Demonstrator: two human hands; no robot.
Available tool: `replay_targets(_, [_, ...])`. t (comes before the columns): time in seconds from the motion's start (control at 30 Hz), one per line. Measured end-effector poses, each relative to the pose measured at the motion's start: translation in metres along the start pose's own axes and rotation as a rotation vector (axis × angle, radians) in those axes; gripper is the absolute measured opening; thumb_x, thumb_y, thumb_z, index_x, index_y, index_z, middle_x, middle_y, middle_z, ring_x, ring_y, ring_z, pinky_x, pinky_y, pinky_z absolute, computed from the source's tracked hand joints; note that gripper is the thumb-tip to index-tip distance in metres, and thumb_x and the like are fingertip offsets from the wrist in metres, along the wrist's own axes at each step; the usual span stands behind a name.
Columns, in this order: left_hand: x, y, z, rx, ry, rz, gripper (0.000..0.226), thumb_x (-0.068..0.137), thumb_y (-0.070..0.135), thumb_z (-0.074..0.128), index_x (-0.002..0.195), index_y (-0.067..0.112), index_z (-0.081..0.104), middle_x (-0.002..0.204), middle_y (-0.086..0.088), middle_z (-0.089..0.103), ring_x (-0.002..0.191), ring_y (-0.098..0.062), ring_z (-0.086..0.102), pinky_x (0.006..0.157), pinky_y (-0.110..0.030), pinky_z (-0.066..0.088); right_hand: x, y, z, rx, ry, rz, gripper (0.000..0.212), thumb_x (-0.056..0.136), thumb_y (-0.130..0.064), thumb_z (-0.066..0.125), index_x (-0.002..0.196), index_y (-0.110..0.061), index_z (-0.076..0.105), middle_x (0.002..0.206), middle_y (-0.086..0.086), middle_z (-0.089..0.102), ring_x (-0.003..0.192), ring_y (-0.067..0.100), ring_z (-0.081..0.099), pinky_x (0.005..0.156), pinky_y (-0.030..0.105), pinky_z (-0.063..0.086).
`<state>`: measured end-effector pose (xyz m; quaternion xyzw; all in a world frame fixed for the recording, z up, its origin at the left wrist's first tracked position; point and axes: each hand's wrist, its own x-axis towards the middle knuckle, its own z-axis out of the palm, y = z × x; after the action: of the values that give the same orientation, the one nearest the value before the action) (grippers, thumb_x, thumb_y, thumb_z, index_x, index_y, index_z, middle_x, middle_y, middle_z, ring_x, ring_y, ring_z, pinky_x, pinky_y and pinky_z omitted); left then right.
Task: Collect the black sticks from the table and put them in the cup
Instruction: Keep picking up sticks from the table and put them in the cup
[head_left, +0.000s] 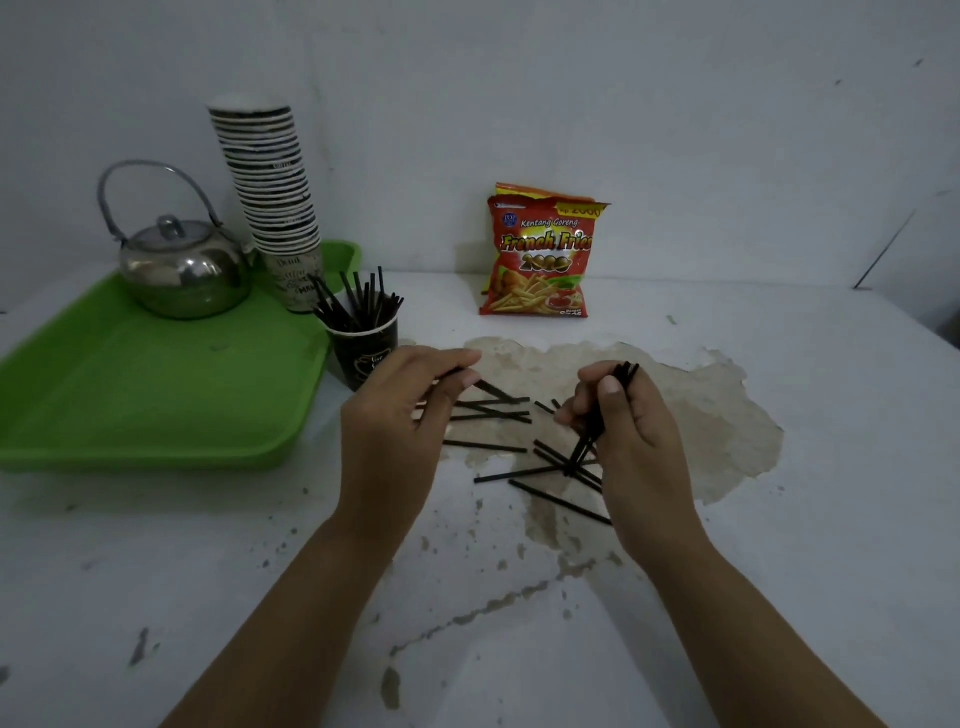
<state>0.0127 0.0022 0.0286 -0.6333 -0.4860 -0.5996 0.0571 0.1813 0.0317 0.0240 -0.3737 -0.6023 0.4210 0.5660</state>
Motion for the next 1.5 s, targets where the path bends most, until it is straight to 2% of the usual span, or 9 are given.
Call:
replay_targets(0.2, [0.011, 0.008, -0.018, 0.103, 0.272, 0.164, 0.013, 0.085, 0.006, 0.062, 0.095, -0.002, 0.066, 0.09, -0.005, 0.061, 0.087, -0.005, 0.057, 0.086, -0.012, 0.045, 0.026, -0.02, 0.032, -0.089, -0.009, -0.149, 0.013, 0.098, -0.021, 0.036, 0.089, -0.023, 0.045, 0.088, -0.01, 0.07, 0.091, -0.002, 0.059, 0.077, 0.002, 0.037])
replay_targets(0.37, [0.025, -0.007, -0.042, 0.197, 0.457, 0.099, 0.013, 0.081, -0.001, 0.065, 0.093, -0.003, 0.067, 0.09, -0.007, 0.061, 0.087, -0.003, 0.054, 0.086, -0.009, 0.044, 0.062, -0.053, 0.077, 0.102, 0.062, -0.255, 0.009, 0.098, -0.018, 0.037, 0.09, -0.019, 0.04, 0.095, -0.005, 0.07, 0.089, 0.009, 0.06, 0.081, 0.026, 0.045])
replay_targets(0.47, [0.032, -0.019, -0.052, 0.218, 0.495, 0.022, 0.013, 0.083, 0.004, 0.064, 0.094, -0.001, 0.068, 0.09, -0.005, 0.061, 0.086, -0.004, 0.055, 0.083, -0.012, 0.045, 0.079, -0.067, 0.106, 0.19, 0.098, -0.275, 0.012, 0.098, -0.018, 0.037, 0.087, -0.024, 0.039, 0.092, -0.002, 0.071, 0.073, 0.007, 0.056, 0.065, 0.024, 0.046])
replay_targets(0.7, [0.064, -0.039, -0.064, 0.224, 0.264, -0.047, 0.017, 0.084, 0.004, 0.063, 0.1, 0.001, 0.068, 0.092, -0.009, 0.066, 0.086, -0.011, 0.059, 0.082, -0.013, 0.046, 0.106, -0.052, 0.156, 0.037, 0.017, -0.234, 0.007, 0.098, -0.017, 0.038, 0.09, -0.017, 0.038, 0.088, -0.002, 0.067, 0.071, 0.014, 0.057, 0.063, 0.019, 0.044])
replay_targets(0.8, [0.079, -0.047, -0.067, 0.258, 0.148, -0.074, 0.019, 0.085, 0.004, 0.062, 0.102, 0.003, 0.068, 0.093, -0.009, 0.067, 0.085, -0.01, 0.057, 0.08, -0.007, 0.04, 0.114, -0.039, 0.166, -0.093, -0.033, -0.191, 0.007, 0.098, -0.015, 0.036, 0.095, -0.009, 0.039, 0.085, -0.004, 0.066, 0.073, 0.023, 0.058, 0.065, 0.027, 0.045])
replay_targets(0.93, [0.094, -0.057, -0.066, 0.291, 0.04, -0.102, 0.019, 0.085, 0.004, 0.062, 0.103, 0.005, 0.068, 0.092, -0.011, 0.068, 0.082, -0.014, 0.056, 0.074, -0.017, 0.041, 0.12, -0.032, 0.171, -0.067, -0.035, -0.132, 0.008, 0.098, -0.015, 0.035, 0.092, -0.012, 0.038, 0.083, -0.002, 0.065, 0.069, 0.018, 0.059, 0.068, 0.031, 0.048])
replay_targets(1.13, [0.094, -0.077, -0.059, 0.409, -0.153, -0.13, 0.027, 0.091, 0.015, 0.054, 0.116, 0.009, 0.062, 0.103, -0.013, 0.067, 0.094, -0.024, 0.057, 0.076, -0.02, 0.032, 0.12, -0.024, 0.17, -0.219, -0.192, 0.003, 0.013, 0.097, -0.023, 0.039, 0.097, -0.011, 0.046, 0.099, 0.009, 0.068, 0.089, 0.024, 0.061, 0.069, 0.028, 0.044])
replay_targets(1.33, [0.089, -0.068, -0.062, 0.344, -0.164, -0.115, 0.033, 0.095, 0.014, 0.047, 0.127, 0.008, 0.052, 0.121, -0.013, 0.062, 0.111, -0.026, 0.052, 0.093, -0.029, 0.035, 0.117, -0.042, 0.151, -0.325, -0.322, -0.007, 0.038, 0.098, -0.035, 0.034, 0.117, -0.01, 0.055, 0.119, 0.007, 0.06, 0.108, 0.018, 0.053, 0.086, 0.029, 0.038])
replay_targets(1.5, [0.075, -0.039, -0.056, 0.292, -0.074, -0.044, 0.028, 0.093, 0.008, 0.05, 0.119, 0.01, 0.059, 0.11, -0.01, 0.064, 0.103, -0.022, 0.054, 0.092, -0.025, 0.037, 0.099, -0.05, 0.115, -0.337, -0.282, -0.026, 0.03, 0.096, -0.029, 0.041, 0.114, -0.014, 0.059, 0.117, 0.001, 0.062, 0.106, 0.013, 0.055, 0.09, 0.029, 0.042])
